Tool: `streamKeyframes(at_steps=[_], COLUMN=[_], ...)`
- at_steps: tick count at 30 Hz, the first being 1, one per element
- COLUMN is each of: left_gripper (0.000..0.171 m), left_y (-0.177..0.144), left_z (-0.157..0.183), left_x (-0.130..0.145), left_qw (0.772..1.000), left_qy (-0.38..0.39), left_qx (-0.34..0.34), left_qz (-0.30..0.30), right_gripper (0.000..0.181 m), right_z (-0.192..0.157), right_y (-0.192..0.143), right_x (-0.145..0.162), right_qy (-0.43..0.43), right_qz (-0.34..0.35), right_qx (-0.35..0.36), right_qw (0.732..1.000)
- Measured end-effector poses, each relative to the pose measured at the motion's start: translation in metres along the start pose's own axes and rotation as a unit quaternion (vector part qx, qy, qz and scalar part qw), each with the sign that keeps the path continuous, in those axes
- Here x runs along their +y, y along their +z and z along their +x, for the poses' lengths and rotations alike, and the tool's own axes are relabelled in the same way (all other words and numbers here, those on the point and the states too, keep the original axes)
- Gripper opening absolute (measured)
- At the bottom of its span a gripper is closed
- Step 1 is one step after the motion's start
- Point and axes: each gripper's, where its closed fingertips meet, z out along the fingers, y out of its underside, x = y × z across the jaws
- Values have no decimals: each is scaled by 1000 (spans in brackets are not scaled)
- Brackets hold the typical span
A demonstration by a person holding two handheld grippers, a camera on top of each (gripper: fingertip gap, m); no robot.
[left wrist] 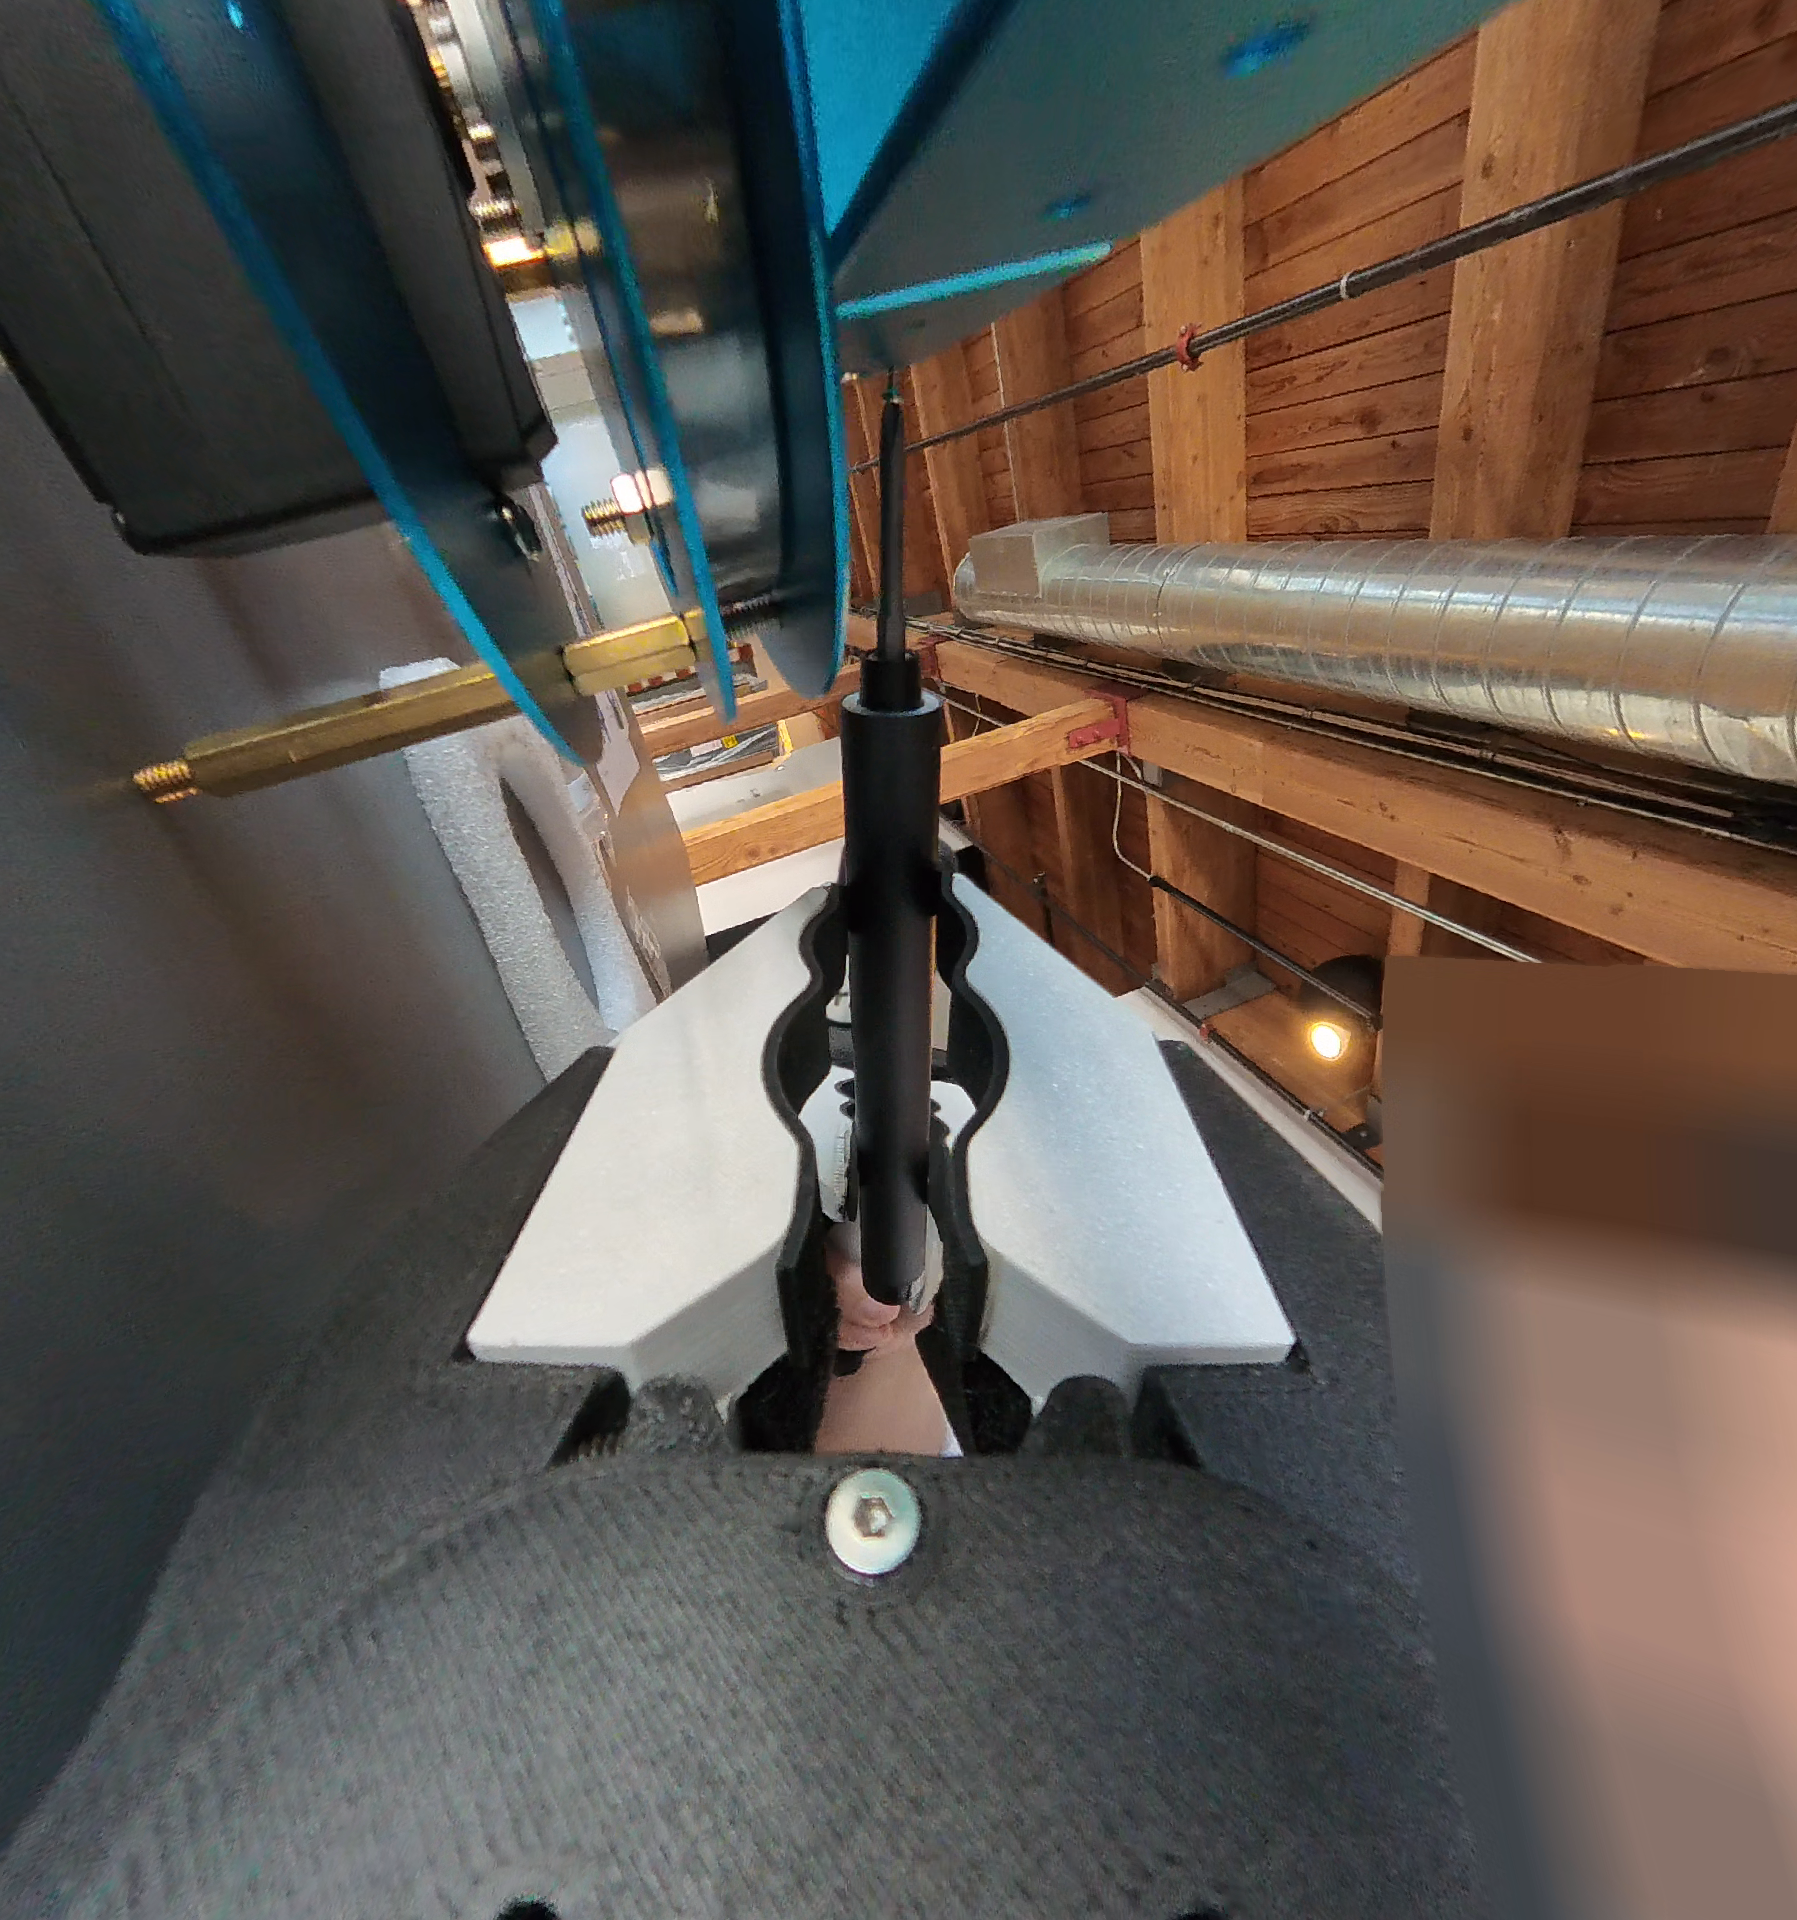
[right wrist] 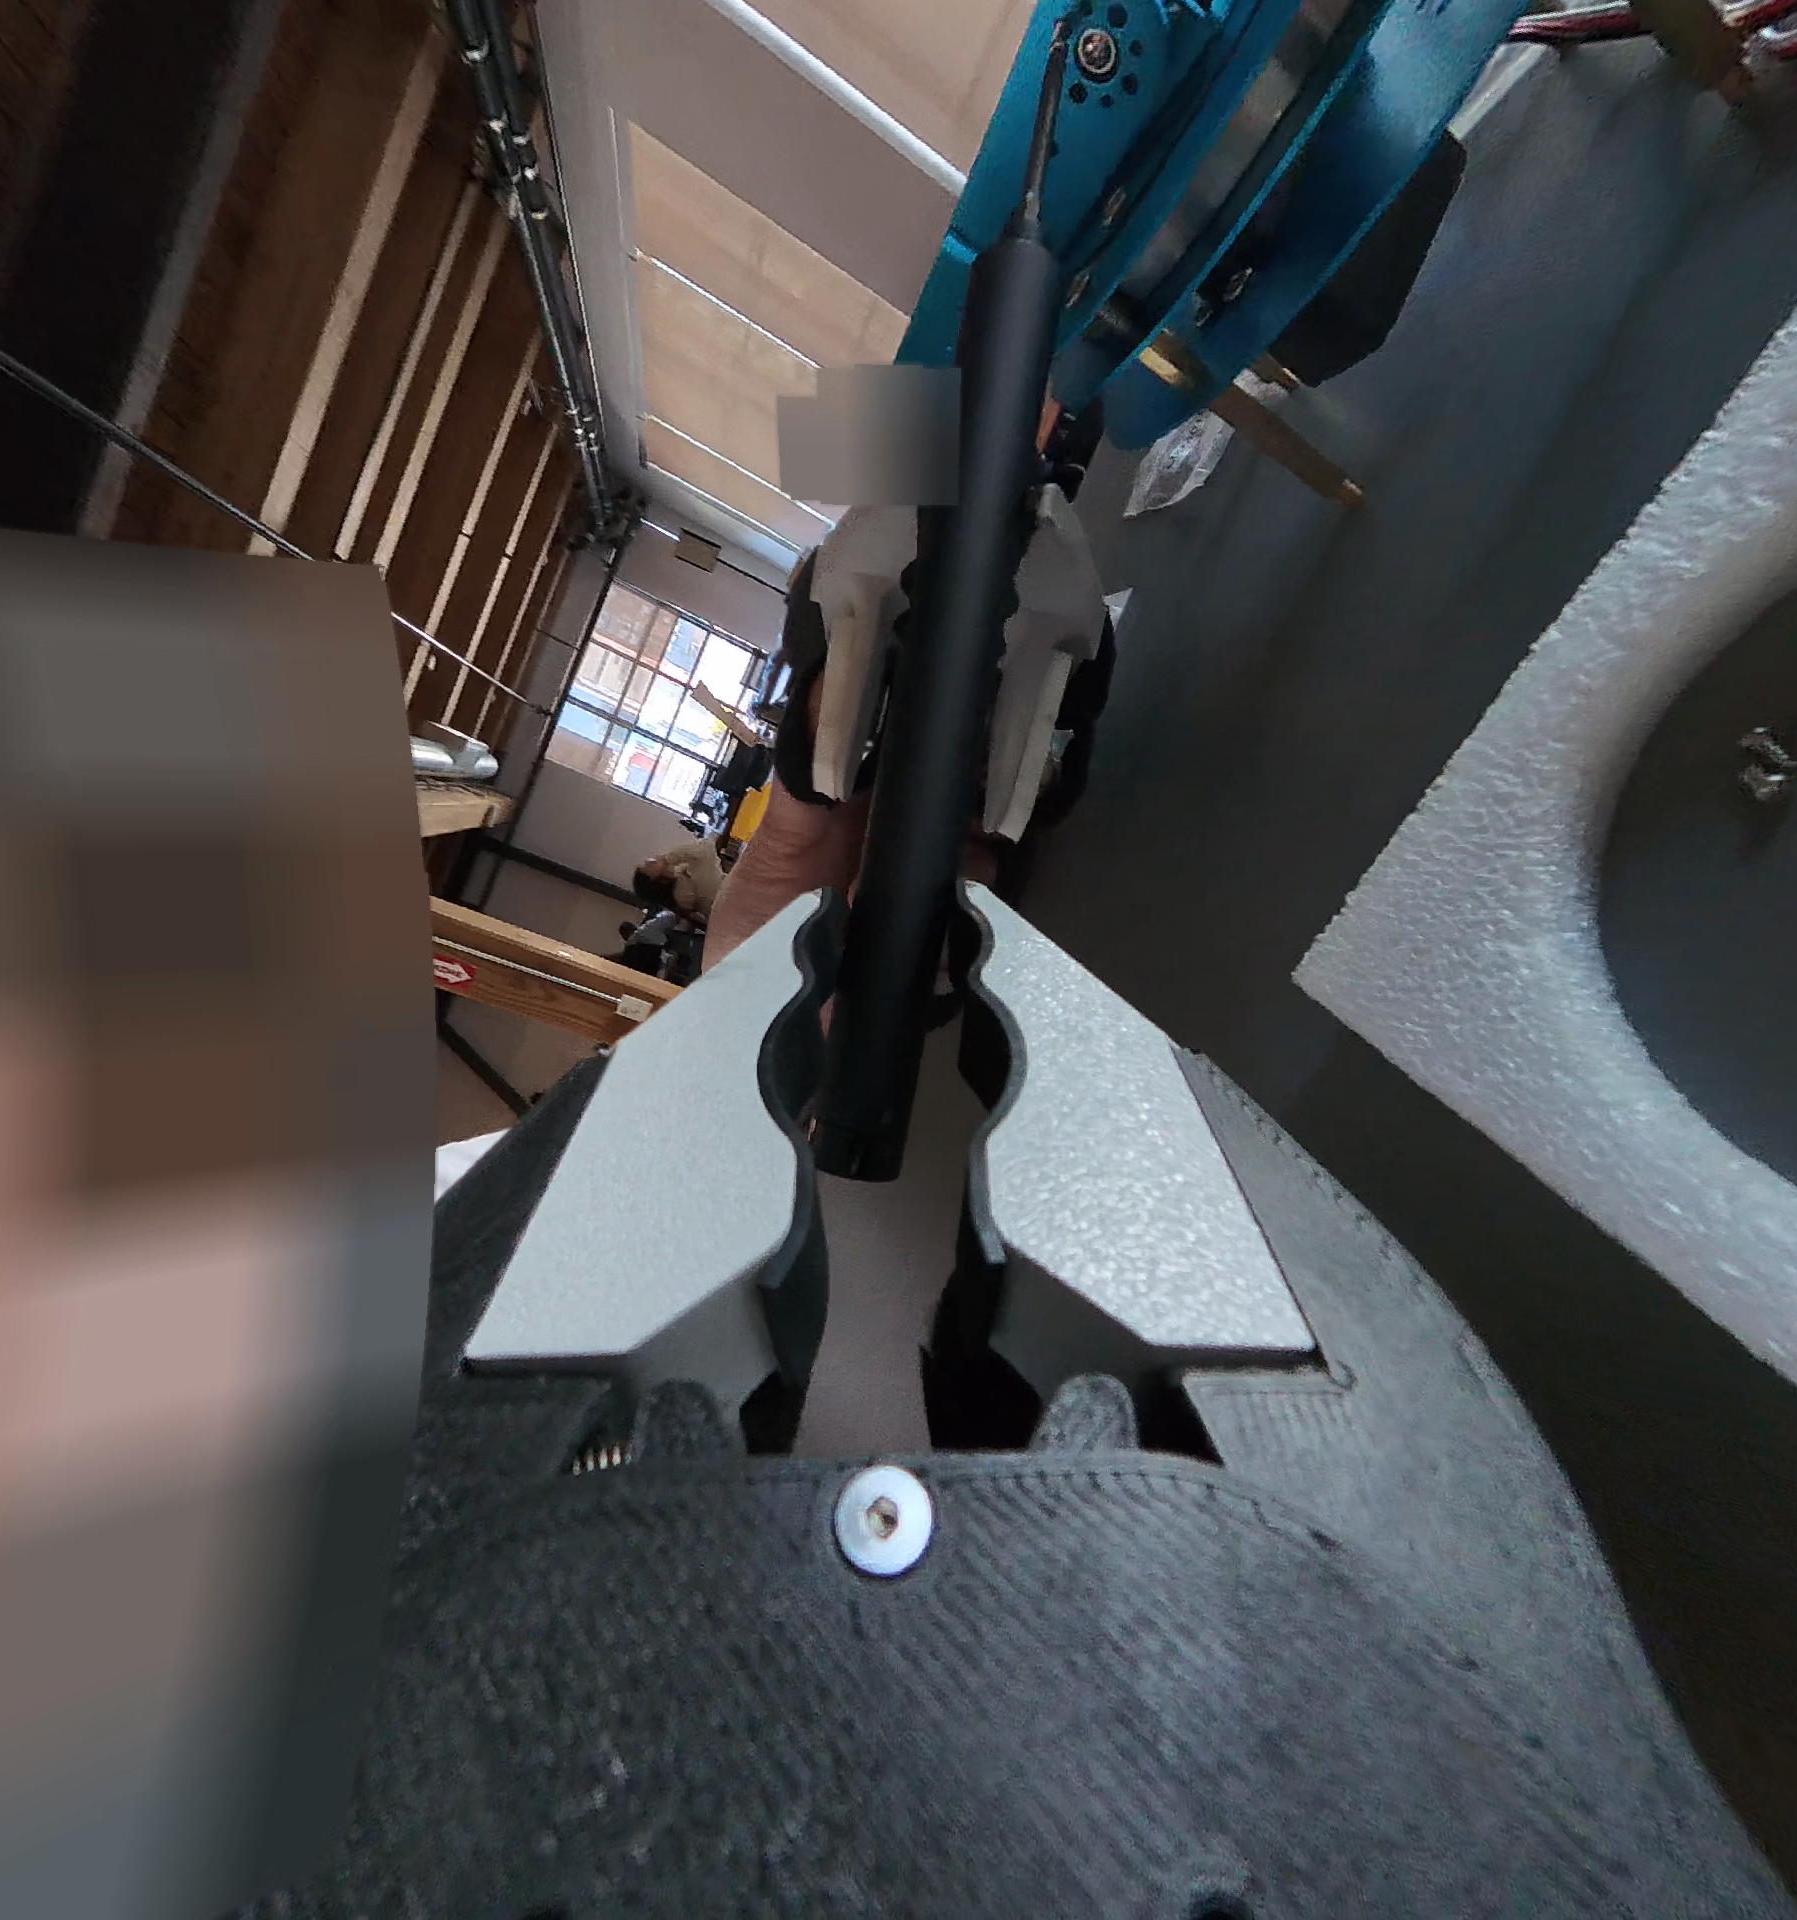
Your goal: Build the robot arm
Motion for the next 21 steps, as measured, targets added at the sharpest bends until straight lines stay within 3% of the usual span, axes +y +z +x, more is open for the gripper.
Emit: streamKeyframes(at_steps=[21], left_gripper=[15], left_y=[-1], left_z=[5], left_x=[-1], left_qw=[1000], left_qy=[-8], left_qx=[12], left_qz=[2], right_gripper=[19], right_z=[-6], right_y=[3], right_x=[-3], right_qy=[0], right_qz=[14], right_qx=[-5], right_qw=[1000])
